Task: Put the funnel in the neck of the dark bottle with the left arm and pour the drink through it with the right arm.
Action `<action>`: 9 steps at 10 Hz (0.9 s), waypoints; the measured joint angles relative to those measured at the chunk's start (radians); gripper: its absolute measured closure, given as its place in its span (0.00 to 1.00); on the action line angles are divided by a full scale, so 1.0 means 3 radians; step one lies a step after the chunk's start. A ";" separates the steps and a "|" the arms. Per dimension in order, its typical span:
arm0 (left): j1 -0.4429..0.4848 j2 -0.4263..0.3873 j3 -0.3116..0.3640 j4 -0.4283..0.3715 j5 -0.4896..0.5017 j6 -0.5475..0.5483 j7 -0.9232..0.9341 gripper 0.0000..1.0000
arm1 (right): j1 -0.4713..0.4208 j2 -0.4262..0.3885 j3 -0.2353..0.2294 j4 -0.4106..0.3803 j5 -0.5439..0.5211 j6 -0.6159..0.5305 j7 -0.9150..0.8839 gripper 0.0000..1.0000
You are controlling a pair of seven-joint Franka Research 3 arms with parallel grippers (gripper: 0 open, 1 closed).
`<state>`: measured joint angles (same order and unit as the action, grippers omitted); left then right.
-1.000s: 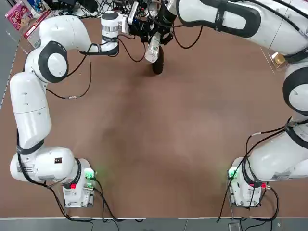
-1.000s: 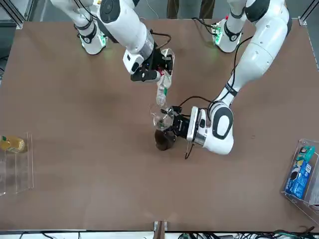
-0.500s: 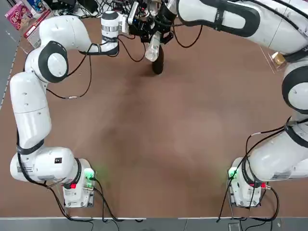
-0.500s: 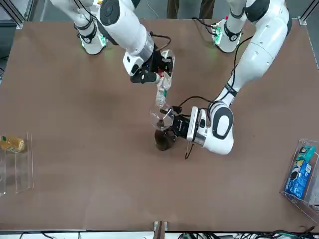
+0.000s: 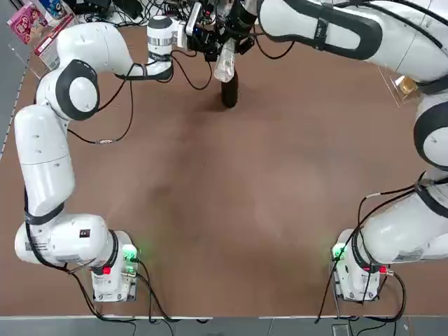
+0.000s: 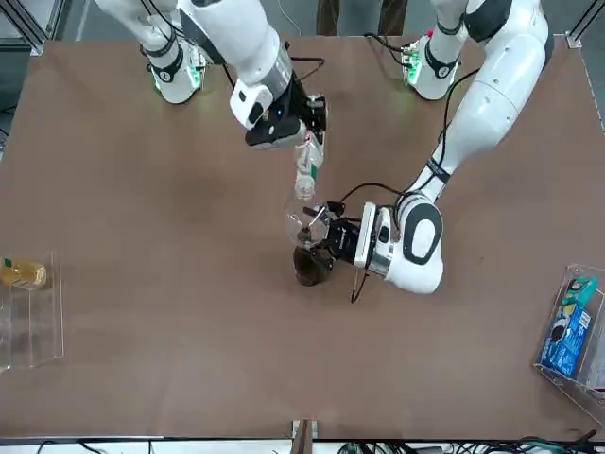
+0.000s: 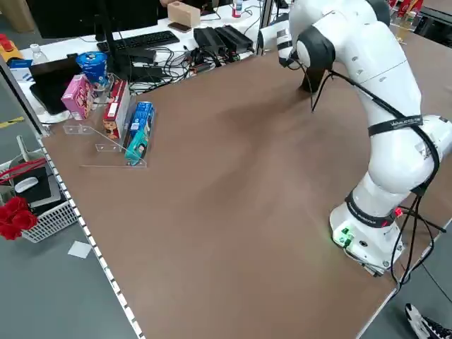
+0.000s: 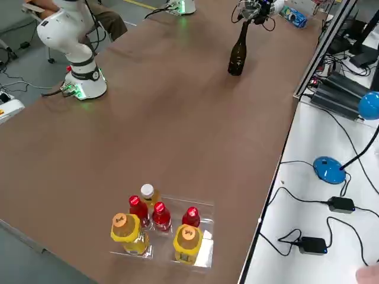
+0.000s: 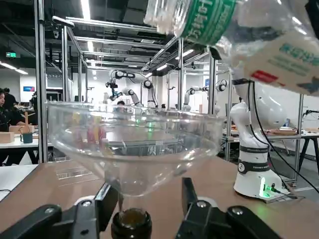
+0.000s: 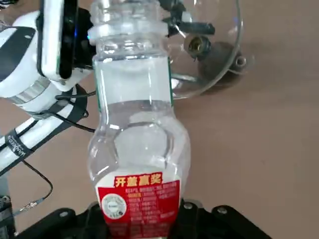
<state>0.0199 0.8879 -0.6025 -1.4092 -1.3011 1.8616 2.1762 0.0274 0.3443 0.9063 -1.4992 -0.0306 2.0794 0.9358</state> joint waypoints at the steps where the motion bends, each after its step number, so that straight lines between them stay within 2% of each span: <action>1: 0.0000 0.0000 0.0000 0.0001 0.0000 0.0000 0.0000 0.39 | 0.0000 -0.0057 -0.0005 -0.0024 -0.0045 0.0003 -0.0051 0.61; 3: -0.0001 0.0000 0.0000 0.0006 0.0002 0.0000 0.0004 0.33 | -0.0005 -0.0230 -0.0104 -0.0181 -0.0066 0.0171 -0.0284 0.61; 4: -0.0007 -0.0001 0.0000 0.0029 0.0071 0.0004 0.0008 0.26 | -0.0008 -0.0314 -0.0182 -0.0292 -0.0066 0.0281 -0.0427 0.61; 6: -0.0012 -0.0005 0.0000 0.0092 0.0198 0.0015 -0.0016 0.00 | -0.0022 -0.0377 -0.0345 -0.0390 -0.0063 0.0355 -0.0778 0.61; 8: -0.0010 -0.0009 0.0002 0.0104 0.0226 0.0045 -0.0019 0.00 | -0.0038 -0.0390 -0.0548 -0.0399 0.0068 0.0352 -0.1254 0.61; 9: -0.0001 -0.0018 0.0004 0.0120 0.0283 0.0069 -0.0019 0.00 | -0.0046 -0.0427 -0.0713 -0.0400 0.0288 0.0324 -0.1631 0.61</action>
<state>0.0196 0.8824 -0.6012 -1.3732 -1.2163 1.8822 2.1706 0.0136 0.2163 0.6925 -1.6191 0.0559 2.1767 0.4464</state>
